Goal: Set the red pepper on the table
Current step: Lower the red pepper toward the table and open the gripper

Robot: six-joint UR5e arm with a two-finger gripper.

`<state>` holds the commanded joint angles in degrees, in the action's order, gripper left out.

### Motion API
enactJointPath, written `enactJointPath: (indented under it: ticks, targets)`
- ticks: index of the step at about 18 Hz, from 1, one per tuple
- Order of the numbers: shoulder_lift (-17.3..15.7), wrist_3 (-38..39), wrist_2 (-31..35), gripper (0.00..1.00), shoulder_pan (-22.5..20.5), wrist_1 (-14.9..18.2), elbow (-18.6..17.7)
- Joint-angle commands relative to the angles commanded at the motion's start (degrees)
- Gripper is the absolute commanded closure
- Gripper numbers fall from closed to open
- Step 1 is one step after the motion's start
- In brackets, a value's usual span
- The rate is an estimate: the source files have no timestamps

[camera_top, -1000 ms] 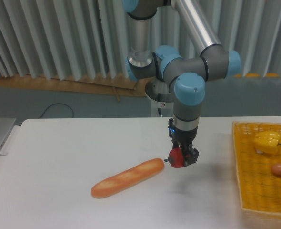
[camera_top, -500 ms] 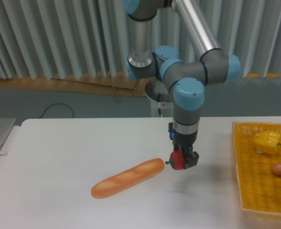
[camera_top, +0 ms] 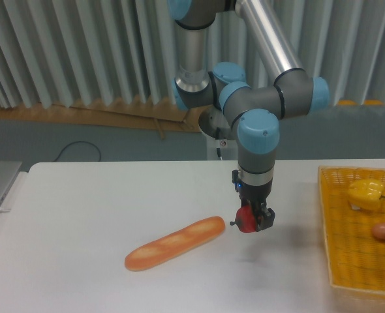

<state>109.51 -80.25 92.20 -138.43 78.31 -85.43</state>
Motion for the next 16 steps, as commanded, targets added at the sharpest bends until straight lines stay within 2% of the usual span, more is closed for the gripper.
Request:
enactJointPath:
  ticks: [16]
  targets:
    - [-0.88,0.09,1.06,0.0,-0.09,0.09,0.09]
